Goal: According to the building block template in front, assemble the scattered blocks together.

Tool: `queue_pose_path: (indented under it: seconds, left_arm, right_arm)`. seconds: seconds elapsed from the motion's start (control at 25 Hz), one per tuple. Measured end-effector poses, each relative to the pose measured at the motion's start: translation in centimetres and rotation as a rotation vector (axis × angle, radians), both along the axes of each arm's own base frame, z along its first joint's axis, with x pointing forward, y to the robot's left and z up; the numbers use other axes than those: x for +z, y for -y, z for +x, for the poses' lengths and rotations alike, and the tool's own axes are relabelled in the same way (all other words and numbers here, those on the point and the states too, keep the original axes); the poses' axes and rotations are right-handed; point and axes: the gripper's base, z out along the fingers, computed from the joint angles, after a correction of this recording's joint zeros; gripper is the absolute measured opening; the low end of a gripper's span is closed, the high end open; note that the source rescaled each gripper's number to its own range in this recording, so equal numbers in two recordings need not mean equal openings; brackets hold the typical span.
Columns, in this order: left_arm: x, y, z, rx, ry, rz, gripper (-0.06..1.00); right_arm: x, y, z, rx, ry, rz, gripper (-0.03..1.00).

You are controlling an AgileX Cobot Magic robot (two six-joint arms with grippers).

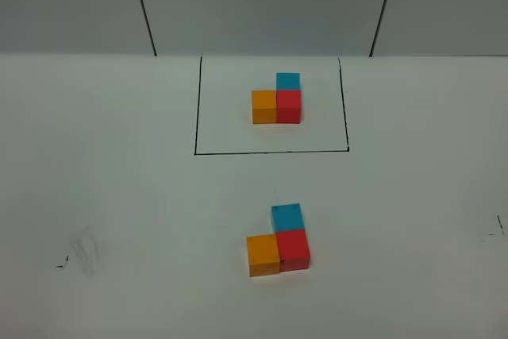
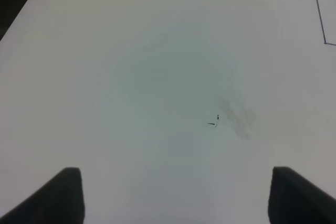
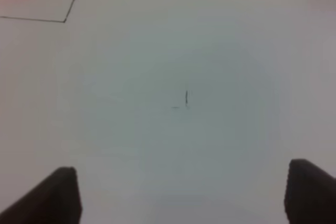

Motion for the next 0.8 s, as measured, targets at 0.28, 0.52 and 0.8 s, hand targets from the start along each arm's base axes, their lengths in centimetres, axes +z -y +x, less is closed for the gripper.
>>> queue_pose_path:
  seconds: [0.28,0.52,0.8]
  left_arm:
    - [0.0,0.0,0.0,0.0,0.0,0.001,0.57]
    - [0.0,0.0,0.0,0.0,0.0,0.001,0.57]
    - [0.0,0.0,0.0,0.0,0.0,0.001,0.57]
  right_arm:
    - [0.0,-0.02,-0.02,-0.029,0.0,0.001,0.51]
    - [0.0,-0.02,-0.02,-0.029,0.0,0.001,0.38]
    - [0.0,-0.02,-0.02,-0.029,0.0,0.001,0.22]
